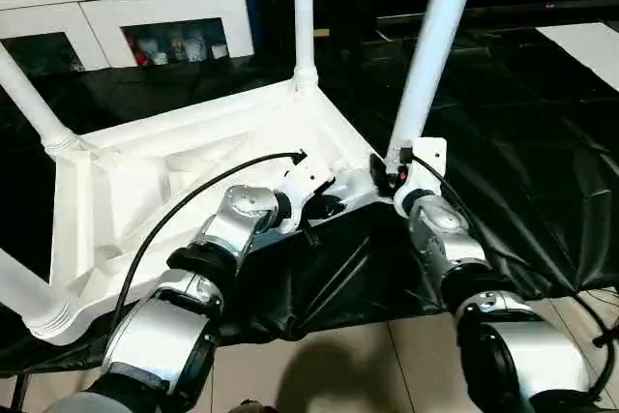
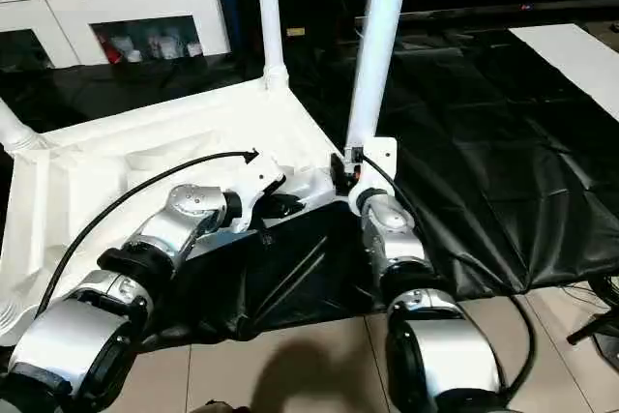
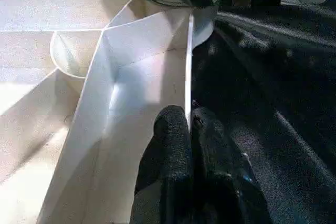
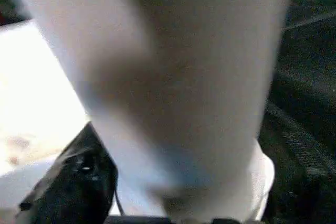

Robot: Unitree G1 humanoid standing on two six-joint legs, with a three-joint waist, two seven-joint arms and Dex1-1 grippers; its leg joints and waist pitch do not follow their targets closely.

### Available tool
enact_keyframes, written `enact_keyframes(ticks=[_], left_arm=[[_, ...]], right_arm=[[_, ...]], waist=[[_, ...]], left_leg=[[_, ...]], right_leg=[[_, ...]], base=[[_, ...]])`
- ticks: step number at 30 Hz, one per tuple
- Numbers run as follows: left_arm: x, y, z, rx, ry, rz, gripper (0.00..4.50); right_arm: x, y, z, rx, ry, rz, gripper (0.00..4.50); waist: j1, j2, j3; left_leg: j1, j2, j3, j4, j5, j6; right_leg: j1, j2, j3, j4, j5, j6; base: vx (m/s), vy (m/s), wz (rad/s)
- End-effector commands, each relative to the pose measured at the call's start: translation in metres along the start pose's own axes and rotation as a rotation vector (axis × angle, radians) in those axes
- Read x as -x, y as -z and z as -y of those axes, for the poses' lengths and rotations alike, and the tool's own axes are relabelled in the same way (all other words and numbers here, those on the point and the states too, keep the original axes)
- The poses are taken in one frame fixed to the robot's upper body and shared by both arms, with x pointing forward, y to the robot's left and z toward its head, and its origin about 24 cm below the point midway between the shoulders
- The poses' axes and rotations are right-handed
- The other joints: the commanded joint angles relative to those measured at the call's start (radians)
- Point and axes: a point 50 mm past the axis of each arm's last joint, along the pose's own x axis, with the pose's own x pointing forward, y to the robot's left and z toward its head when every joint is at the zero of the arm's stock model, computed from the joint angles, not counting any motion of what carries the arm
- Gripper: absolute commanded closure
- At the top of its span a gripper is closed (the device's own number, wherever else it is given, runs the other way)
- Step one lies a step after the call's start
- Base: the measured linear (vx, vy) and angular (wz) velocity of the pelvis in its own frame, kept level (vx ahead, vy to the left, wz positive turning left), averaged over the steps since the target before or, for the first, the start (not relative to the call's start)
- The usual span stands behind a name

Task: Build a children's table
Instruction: Rotate leg to tighten

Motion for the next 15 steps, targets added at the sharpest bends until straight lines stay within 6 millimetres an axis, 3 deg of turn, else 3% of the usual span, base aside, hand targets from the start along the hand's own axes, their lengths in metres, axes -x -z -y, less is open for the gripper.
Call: enact_keyframes(ticks=[1, 9, 15], left_arm=[[-0.006, -0.013, 0.006, -0.024, 0.017, 0.07, 4.5], [0.009, -0.006, 0.005, -0.092, 0.153, 0.082, 4.5], [0.023, 0.001, 0.001, -0.143, 0.254, 0.059, 4.5]], right_arm=[[0.001, 0.022, -0.033, -0.05, -0.139, -0.087, 0.67], [0.003, 0.007, -0.016, 0.024, -0.194, 0.011, 0.13], [0.014, 0.007, 0.003, 0.18, -0.332, 0.007, 0.06]], waist=[[-0.002, -0.006, -0.055], [-0.008, -0.006, -0.061], [0.0, -0.006, -0.075]], left_leg=[[0.025, 0.05, -0.024, -0.078, -0.222, 0.086], [0.019, 0.047, -0.019, -0.064, -0.133, 0.144], [0.015, 0.046, -0.018, -0.04, 0.023, 0.227]], right_leg=[[0.027, -0.051, 0.031, -0.08, 0.015, -0.269], [0.03, -0.05, 0.026, -0.067, 0.142, -0.293], [0.027, -0.042, 0.019, -0.041, 0.342, -0.301]], base=[[0.0, 0.0, 0.0], [0.0, 0.0, 0.0], [0.0, 0.0, 0.0]])
